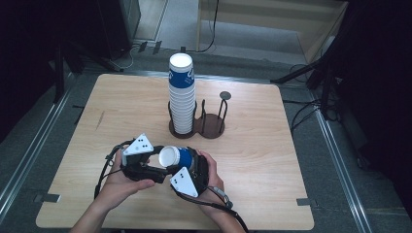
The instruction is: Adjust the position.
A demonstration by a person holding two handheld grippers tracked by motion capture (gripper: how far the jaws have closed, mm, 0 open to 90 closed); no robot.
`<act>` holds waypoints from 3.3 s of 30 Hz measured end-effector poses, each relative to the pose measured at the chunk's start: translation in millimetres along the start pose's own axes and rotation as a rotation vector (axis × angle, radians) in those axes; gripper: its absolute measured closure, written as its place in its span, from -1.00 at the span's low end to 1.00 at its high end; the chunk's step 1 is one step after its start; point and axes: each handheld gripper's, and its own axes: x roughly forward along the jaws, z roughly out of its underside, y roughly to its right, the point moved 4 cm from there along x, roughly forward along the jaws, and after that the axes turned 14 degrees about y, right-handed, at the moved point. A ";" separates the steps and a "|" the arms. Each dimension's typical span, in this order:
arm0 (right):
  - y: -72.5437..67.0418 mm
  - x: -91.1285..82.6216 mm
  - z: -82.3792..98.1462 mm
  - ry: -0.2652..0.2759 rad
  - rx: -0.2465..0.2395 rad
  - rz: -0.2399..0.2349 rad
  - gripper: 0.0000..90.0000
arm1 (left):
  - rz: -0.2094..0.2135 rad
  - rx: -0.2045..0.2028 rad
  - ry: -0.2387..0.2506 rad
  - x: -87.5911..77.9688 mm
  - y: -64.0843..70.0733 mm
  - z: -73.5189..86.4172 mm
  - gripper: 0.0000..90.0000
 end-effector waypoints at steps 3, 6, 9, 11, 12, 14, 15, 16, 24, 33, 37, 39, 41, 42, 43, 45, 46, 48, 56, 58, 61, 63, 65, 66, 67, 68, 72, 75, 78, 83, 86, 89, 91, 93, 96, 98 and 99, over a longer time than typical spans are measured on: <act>-1.6 0.1 0.3 0.000 -0.007 -0.003 -0.56 | 0.004 -0.004 -0.009 1.2 1.1 0.9 -0.53; -2.3 0.0 0.1 0.009 -0.005 -0.016 -0.56 | 0.009 -0.007 -0.023 2.2 1.4 2.0 -0.49; -3.6 -0.7 -0.6 0.018 -0.003 -0.029 -0.57 | 0.013 -0.001 -0.024 1.9 1.5 2.2 -0.41; -4.7 -0.7 -0.6 0.009 -0.015 -0.029 -0.58 | 0.015 0.004 -0.027 2.2 1.7 2.6 -0.40; -4.9 -0.6 -0.5 0.006 -0.013 -0.029 -0.58 | 0.016 0.004 -0.027 2.6 1.8 2.8 -0.40; -5.3 -0.5 -0.2 0.002 -0.015 -0.026 -0.59 | 0.018 0.005 -0.030 2.7 1.9 3.2 -0.40; -5.5 -0.4 0.0 0.001 -0.014 -0.029 -0.60 | 0.018 0.005 -0.034 2.6 1.6 3.5 -0.40; -5.7 -0.3 0.4 -0.001 -0.005 -0.035 -0.61 | 0.019 0.004 -0.036 2.5 1.0 3.7 -0.39; -4.0 -1.0 0.7 -0.010 0.024 -0.055 -0.72 | 0.016 -0.037 -0.026 0.8 -4.1 4.0 -0.37; 4.7 -5.4 -4.6 0.019 0.070 -0.058 -0.84 | -0.047 -0.026 0.050 -4.7 -11.9 0.3 -0.37; 9.8 -6.9 -7.9 0.029 0.080 -0.042 -0.85 | -0.074 -0.024 0.077 -4.8 -15.4 0.2 -0.38; 11.4 -7.4 -9.1 0.033 0.082 -0.037 -0.85 | -0.076 -0.036 0.089 -5.1 -17.2 0.6 -0.38; 13.2 -8.1 -10.3 0.038 0.082 -0.033 -0.85 | -0.082 -0.039 0.094 -5.5 -18.7 0.8 -0.38; 13.9 -8.5 -10.8 0.038 0.085 -0.032 -0.85 | -0.083 -0.041 0.101 -5.9 -19.2 0.7 -0.38; 14.6 -8.8 -11.3 0.039 0.089 -0.029 -0.85 | -0.089 -0.035 0.106 -6.3 -19.9 0.5 -0.38; 15.9 -9.7 -12.5 0.046 0.101 -0.032 -0.86 | -0.101 -0.021 0.130 -7.2 -20.7 -0.3 -0.38; 16.3 -10.2 -13.2 0.047 0.115 -0.035 -0.87 | -0.101 -0.018 0.142 -7.6 -20.9 -0.8 -0.38; 17.4 -10.9 -14.3 0.046 0.145 -0.038 -0.87 | -0.103 -0.013 0.161 -8.3 -21.7 -1.5 -0.38; 22.2 -12.2 -16.8 0.045 0.191 -0.026 -0.89 | -0.093 -0.019 0.248 -10.0 -26.5 -3.1 -0.38; 23.1 -12.4 -16.9 0.041 0.206 -0.025 -0.90 | -0.087 -0.009 0.297 -10.3 -28.5 -3.4 -0.38; 24.1 -12.3 -16.8 0.035 0.231 -0.036 -0.92 | -0.094 -0.009 0.350 -11.9 -31.1 -3.6 -0.38; 24.8 -12.2 -16.6 0.031 0.245 -0.033 -0.93 | -0.110 -0.005 0.367 -12.9 -33.0 -3.6 -0.38; 25.7 -12.4 -17.1 0.029 0.262 -0.033 -0.94 | -0.119 -0.005 0.381 -13.9 -34.6 -3.4 -0.38; 26.5 -12.6 -17.3 0.028 0.266 -0.028 -0.94 | -0.119 -0.007 0.388 -14.0 -35.1 -3.4 -0.38; 27.2 -12.7 -17.3 0.025 0.267 -0.025 -0.94 | -0.118 -0.008 0.392 -14.1 -35.3 -3.3 -0.38; 27.6 -12.7 -17.4 0.023 0.269 -0.022 -0.94 | -0.116 -0.007 0.401 -14.2 -35.6 -3.2 -0.38; 29.9 -11.5 -14.9 -0.002 0.263 0.006 -0.99 | -0.128 0.007 0.425 -14.4 -36.7 -3.0 -0.38; 31.9 -11.0 -13.1 -0.011 0.269 0.019 -0.99 | -0.141 0.020 0.447 -14.5 -38.0 -2.6 -0.38; 33.7 -10.8 -13.3 -0.006 0.289 0.031 -0.99 | -0.146 0.012 0.462 -15.0 -39.0 -2.4 -0.38; 34.9 -10.2 -13.2 -0.009 0.322 0.046 -0.99 | -0.144 0.013 0.490 -15.1 -40.0 -2.6 -0.38; 37.4 -9.7 -12.9 -0.009 0.348 0.056 -0.99 | -0.143 0.006 0.507 -15.0 -40.6 -2.0 -0.38; 39.0 -9.2 -12.9 -0.006 0.368 0.064 -0.99 | -0.139 -0.010 0.519 -14.9 -41.5 -1.2 -0.38; 40.0 -9.2 -13.1 -0.009 0.385 0.071 -0.99 | -0.140 -0.008 0.530 -14.7 -41.6 -1.1 -0.37; 41.6 -9.4 -14.0 -0.007 0.405 0.082 -0.99 | -0.143 -0.006 0.538 -14.4 -42.0 -1.3 -0.38; 45.1 -9.9 -17.0 -0.006 0.459 0.107 -0.99 | -0.145 -0.005 0.549 -13.6 -42.5 -1.1 -0.38; 47.2 -10.0 -18.9 -0.011 0.499 0.124 -0.99 | -0.143 -0.003 0.554 -13.0 -42.6 -0.9 -0.37; 47.7 -9.9 -19.6 -0.013 0.515 0.123 -0.99 | -0.143 -0.005 0.557 -12.7 -42.6 -1.1 -0.37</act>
